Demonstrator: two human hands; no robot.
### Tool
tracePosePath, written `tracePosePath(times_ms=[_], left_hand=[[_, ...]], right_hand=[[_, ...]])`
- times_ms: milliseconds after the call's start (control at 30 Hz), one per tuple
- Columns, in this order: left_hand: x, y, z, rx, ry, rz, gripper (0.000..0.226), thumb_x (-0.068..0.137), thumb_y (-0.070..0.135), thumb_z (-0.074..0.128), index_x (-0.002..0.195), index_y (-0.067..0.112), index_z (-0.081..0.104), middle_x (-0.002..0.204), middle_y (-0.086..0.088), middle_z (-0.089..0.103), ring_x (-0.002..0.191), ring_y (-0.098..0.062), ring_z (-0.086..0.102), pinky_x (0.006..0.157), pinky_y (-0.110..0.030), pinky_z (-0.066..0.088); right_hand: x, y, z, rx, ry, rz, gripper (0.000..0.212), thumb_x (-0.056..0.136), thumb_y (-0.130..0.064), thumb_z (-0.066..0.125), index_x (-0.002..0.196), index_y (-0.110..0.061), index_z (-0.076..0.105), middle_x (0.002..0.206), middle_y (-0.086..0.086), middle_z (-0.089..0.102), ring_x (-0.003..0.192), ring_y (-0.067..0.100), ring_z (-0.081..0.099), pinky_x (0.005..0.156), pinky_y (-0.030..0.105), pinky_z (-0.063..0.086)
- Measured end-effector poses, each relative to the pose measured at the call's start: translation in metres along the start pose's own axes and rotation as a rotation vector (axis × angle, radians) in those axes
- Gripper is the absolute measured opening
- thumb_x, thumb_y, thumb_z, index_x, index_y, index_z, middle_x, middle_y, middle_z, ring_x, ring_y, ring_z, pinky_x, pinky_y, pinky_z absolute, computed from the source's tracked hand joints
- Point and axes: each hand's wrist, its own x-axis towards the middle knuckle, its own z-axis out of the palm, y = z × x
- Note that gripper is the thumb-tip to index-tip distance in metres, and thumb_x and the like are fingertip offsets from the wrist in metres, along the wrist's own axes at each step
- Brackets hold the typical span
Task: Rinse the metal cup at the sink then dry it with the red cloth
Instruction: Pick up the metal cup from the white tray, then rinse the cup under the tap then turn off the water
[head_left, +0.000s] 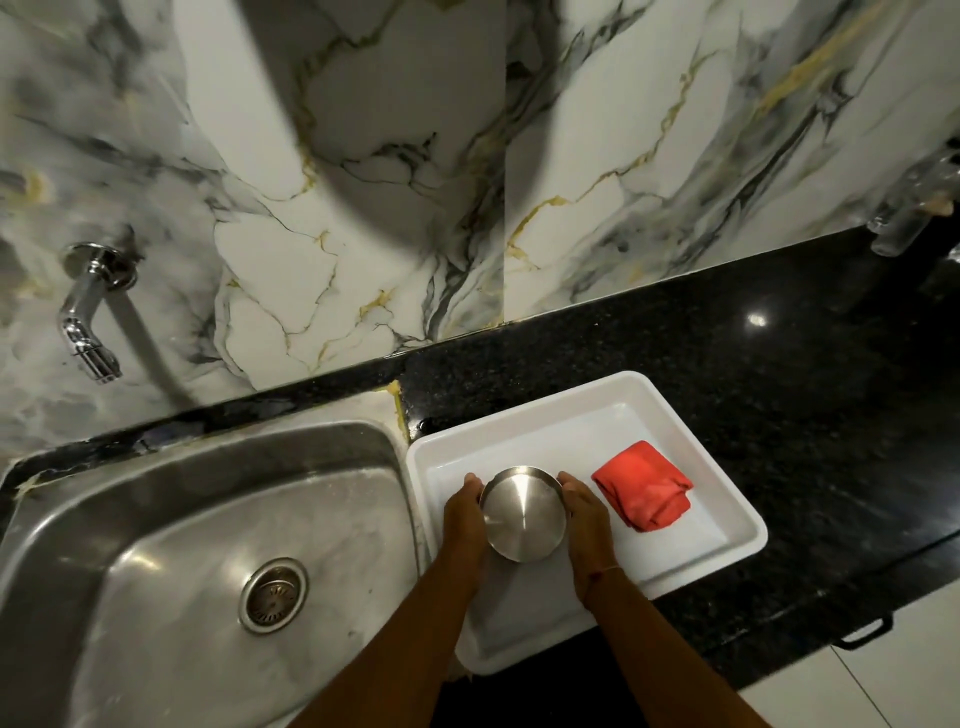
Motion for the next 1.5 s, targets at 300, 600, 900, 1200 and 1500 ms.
tracePosePath(times_ms=[300,600,900,1200,1500], left_hand=[[-0.016,0.048,-0.026,0.099,-0.088,0.194,0.018,0.094,0.018,0.059,0.095,0.015,0.077,0.092,0.001,0.073,0.084,-0.016,0.066,0.055,-0.027,0.057],[-0.031,0.094,-0.107,0.129,-0.119,0.338,0.028,0.099,0.009,0.053,0.122,0.012,0.069,0.104,-0.005,0.075,0.079,-0.013,0.070,0.058,-0.027,0.061],[-0.022,0.137,-0.199,0.008,-0.045,0.401,0.024,0.099,0.006,0.053,0.113,0.013,0.072,0.097,-0.001,0.076,0.074,-0.010,0.075,0.055,-0.026,0.061],[0.018,0.174,-0.281,0.299,0.071,0.504,0.031,0.094,-0.004,0.052,0.117,0.002,0.072,0.105,-0.012,0.076,0.090,-0.018,0.073,0.072,-0.021,0.060],[0.052,0.221,-0.358,0.629,0.638,0.736,0.021,0.088,0.042,0.065,0.089,0.023,0.073,0.066,0.007,0.070,0.060,-0.004,0.063,0.058,-0.025,0.051]], right_hand=[[-0.016,-0.060,0.008,-0.198,-0.162,-0.255,0.026,0.094,0.000,0.045,0.076,0.009,0.062,0.069,0.015,0.060,0.070,0.016,0.049,0.067,0.034,0.043],[-0.050,-0.076,0.052,0.044,-0.223,-0.247,0.025,0.094,-0.003,0.061,0.106,-0.019,0.076,0.094,-0.001,0.082,0.090,0.011,0.076,0.078,0.022,0.062],[-0.078,-0.056,0.168,0.290,-0.407,-0.024,0.026,0.099,-0.030,0.054,0.120,-0.022,0.068,0.122,0.007,0.073,0.114,0.019,0.069,0.097,0.036,0.055],[-0.082,-0.026,0.281,0.590,-0.880,0.553,0.068,0.090,-0.063,0.047,0.132,-0.012,0.063,0.138,0.026,0.060,0.123,0.043,0.060,0.100,0.061,0.047],[-0.073,-0.019,0.359,0.606,-0.934,0.825,0.068,0.082,-0.052,0.060,0.140,-0.017,0.054,0.144,0.026,0.053,0.124,0.048,0.052,0.106,0.064,0.038]])
